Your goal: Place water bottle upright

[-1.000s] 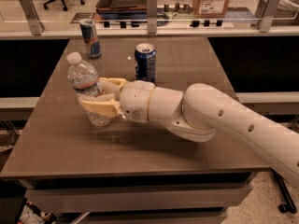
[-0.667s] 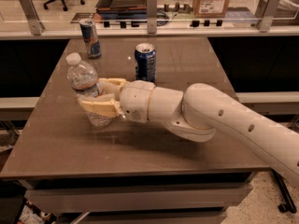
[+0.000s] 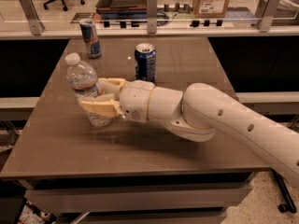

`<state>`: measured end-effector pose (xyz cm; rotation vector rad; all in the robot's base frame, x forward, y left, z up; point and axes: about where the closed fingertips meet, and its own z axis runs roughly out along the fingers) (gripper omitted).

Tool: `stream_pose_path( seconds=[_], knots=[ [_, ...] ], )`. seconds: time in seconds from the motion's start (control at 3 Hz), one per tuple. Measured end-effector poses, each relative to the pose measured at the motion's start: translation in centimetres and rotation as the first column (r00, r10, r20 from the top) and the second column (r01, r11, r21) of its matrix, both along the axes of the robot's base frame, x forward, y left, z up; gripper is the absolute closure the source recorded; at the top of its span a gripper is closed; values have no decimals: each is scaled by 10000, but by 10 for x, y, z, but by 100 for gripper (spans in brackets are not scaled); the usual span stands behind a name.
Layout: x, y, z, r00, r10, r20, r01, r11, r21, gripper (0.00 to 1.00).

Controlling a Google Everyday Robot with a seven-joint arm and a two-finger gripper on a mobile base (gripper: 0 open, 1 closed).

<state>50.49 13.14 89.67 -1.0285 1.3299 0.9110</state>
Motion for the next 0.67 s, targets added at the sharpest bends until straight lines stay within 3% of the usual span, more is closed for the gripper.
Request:
stream_pose_path(
  seconds=[0.67],
  knots=[
    [-1, 2, 1, 10000, 37, 12, -37, 10000, -4, 12]
  ],
)
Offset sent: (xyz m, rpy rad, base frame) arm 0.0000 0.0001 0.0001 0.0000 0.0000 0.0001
